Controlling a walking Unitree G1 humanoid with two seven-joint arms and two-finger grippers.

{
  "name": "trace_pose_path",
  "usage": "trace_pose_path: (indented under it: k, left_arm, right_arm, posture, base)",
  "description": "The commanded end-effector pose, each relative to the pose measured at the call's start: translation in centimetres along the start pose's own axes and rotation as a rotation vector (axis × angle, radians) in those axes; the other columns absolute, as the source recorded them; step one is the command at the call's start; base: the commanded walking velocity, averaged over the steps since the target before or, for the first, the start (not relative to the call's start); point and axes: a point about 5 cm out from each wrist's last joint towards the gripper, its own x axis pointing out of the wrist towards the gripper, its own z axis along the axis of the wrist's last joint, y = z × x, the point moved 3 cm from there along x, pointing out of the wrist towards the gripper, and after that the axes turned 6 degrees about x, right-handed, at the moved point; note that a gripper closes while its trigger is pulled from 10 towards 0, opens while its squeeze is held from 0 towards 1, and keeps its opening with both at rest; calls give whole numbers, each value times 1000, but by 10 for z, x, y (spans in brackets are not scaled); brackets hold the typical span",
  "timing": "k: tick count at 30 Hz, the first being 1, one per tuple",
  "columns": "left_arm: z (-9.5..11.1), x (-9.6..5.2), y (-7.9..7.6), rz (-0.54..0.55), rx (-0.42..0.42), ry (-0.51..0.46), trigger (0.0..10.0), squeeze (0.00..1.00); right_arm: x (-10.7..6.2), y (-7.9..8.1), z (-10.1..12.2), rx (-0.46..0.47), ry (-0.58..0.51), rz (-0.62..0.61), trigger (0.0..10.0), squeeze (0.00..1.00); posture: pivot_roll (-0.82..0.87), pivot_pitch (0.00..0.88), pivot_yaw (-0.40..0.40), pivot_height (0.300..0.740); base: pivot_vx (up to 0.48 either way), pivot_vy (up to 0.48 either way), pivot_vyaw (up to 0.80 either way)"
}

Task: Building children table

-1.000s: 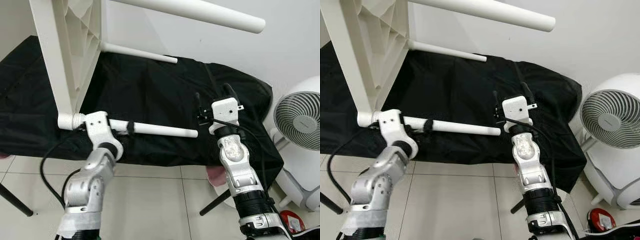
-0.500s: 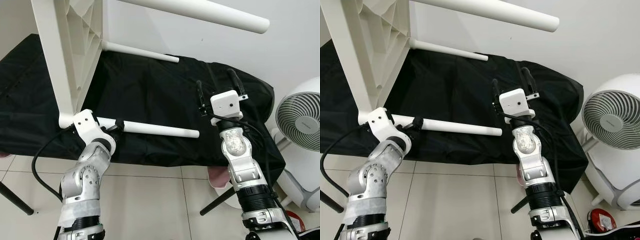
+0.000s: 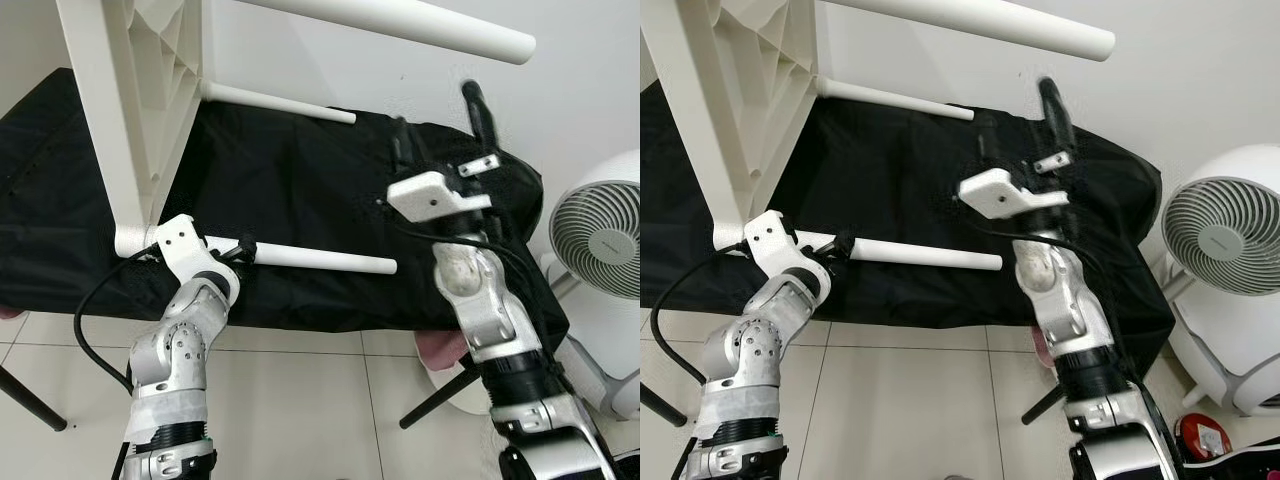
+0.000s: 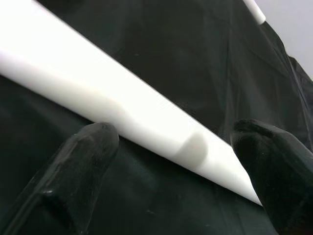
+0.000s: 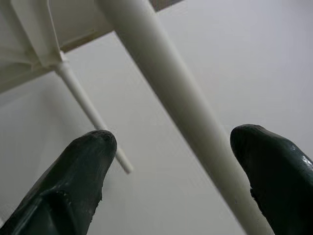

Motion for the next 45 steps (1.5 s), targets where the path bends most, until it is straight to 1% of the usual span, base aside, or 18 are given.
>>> trace_pose_path:
  k: [1,2,3,5,11,12,13,17,24,27,28,30,33,34,36,39,41,45]
  left_arm:
    - [-4,2,-4,-3,13,27,10000,0]
    - [-4,2,-4,-2,17,25,10000,0]
    - [-4,2,-4,-2,17,25,10000,0]
    - [-3,3,-6,-2,23,20,10000,0]
    - [-3,4,-7,-3,25,19,10000,0]
    - [-3,5,-7,-3,30,17,10000,0]
    - [-3,5,-7,-3,30,17,10000,0]
    - [-1,7,-8,-4,43,14,10000,0]
    - [-1,7,-9,-7,44,15,10000,0]
    - [1,8,-9,-6,49,10,10000,0]
    - [1,8,-9,-6,49,10,10000,0]
    - [2,8,-9,-5,52,5,10000,0]
    - [2,8,-9,-5,53,4,10000,0]
    - [2,8,-9,-4,56,4,10000,0]
    - [2,8,-9,-5,60,4,10000,0]
    - [3,8,-10,-6,61,4,10000,0]
    - [2,8,-10,-8,69,7,10000,0]
    - [2,9,-11,-10,74,7,10000,0]
  right_arm:
    - [5,3,1,-22,-15,32,10000,0]
    - [13,2,5,-25,-40,37,10000,0]
    - [13,2,5,-25,-40,37,10000,0]
    - [25,-1,11,-47,-88,33,10000,0]
    - [36,-1,19,-65,-134,35,10000,0]
    - [49,-2,26,-73,-166,69,10000,0]
    - [49,-2,26,-73,-166,69,10000,0]
    - [67,-3,30,-87,-178,131,10000,0]
    - [79,-4,32,-115,-179,188,10000,0]
    - [92,-4,33,-150,-159,264,10000,0]
    - [92,-4,33,-150,-159,264,10000,0]
    - [96,-2,32,-174,-146,311,10000,0]
    - [97,-2,31,-180,-143,324,10000,0]
    - [100,1,31,-201,-125,370,10000,0]
    - [105,4,33,-216,-118,414,10000,0]
    - [106,5,34,-221,-117,427,10000,0]
    - [112,9,39,-223,-107,477,10000,0]
    - [116,12,44,-235,-115,502,10000,0]
  posture:
    - [34,0,-115,740]
    - [30,0,-117,740]
    - [30,0,-117,740]
    - [26,0,-120,740]
    - [23,0,-121,740]
    - [14,0,-116,740]
    - [14,0,-116,740]
    - [8,0,-112,740]
    - [4,0,-108,740]
    - [1,0,-106,740]
    - [1,0,-106,740]
    - [1,0,-103,740]
    - [1,0,-103,740]
    - [0,0,-98,740]
    - [-3,0,-93,740]
    - [-3,0,-93,740]
    - [-7,0,-86,740]
    - [-7,0,-86,740]
  base:
    - [0,0,0]
    - [0,0,0]
    - [0,0,0]
    - [0,0,0]
    - [0,0,0]
    - [0,0,0]
    - [0,0,0]
    - [0,0,0]
    - [0,0,0]
    - [0,0,0]
    - [0,0,0]
    - [0,0,0]
    - [0,0,0]
    - [0,0,0]
    - [0,0,0]
    - [0,0,0]
    - [0,0,0]
    - [0,0,0]
